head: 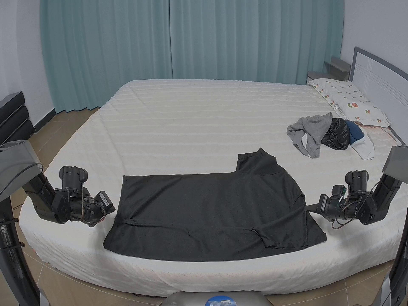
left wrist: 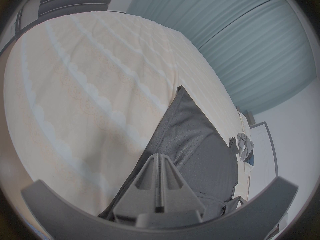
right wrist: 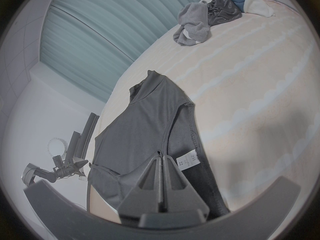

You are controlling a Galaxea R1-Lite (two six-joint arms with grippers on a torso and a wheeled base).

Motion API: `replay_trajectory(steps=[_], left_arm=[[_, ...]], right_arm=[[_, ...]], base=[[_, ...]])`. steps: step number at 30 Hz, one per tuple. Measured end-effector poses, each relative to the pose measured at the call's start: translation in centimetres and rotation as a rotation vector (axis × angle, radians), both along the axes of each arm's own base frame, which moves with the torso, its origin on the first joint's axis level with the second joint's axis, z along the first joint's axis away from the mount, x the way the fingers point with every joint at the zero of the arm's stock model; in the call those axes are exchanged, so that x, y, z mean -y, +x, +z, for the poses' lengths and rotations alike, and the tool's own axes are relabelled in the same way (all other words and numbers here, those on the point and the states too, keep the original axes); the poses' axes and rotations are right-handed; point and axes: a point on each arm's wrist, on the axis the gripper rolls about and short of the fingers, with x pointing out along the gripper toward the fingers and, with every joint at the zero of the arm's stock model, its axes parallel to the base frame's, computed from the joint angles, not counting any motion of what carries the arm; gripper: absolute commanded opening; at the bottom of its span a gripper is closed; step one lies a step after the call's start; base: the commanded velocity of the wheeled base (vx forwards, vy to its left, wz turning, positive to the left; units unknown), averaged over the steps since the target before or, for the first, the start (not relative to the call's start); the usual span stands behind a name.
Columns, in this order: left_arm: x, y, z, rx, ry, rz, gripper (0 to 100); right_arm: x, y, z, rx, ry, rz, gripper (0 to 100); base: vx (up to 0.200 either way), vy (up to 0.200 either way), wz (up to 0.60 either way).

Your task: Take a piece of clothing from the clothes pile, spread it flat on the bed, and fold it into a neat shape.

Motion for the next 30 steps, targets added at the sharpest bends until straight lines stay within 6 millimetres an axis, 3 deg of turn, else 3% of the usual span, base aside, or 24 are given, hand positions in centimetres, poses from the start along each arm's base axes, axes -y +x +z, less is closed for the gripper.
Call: replay_trajectory(steps=[18,19,30], left_arm=[[0.9,1.4,-0.7,-0.006,-0.035,0.016,0],[1.0,1.4,-0.7,-0.007,-0.035,0.014,100],[1.2,1.1,-0.6,-0.007,-0.032,-0.003,100]], right_arm=[[0.4,0.3,-1.0,-0.021,-0.006,-0.019,0],[0.4,0.3,-1.0,-0.023,-0.006,-0.019,0],[0.3,0.3,-1.2,-0.027,-0.005,-0.015,0]], base=[[0.000,0.000,0.00],[0.000,0.000,0.00],[0.000,0.000,0.00]])
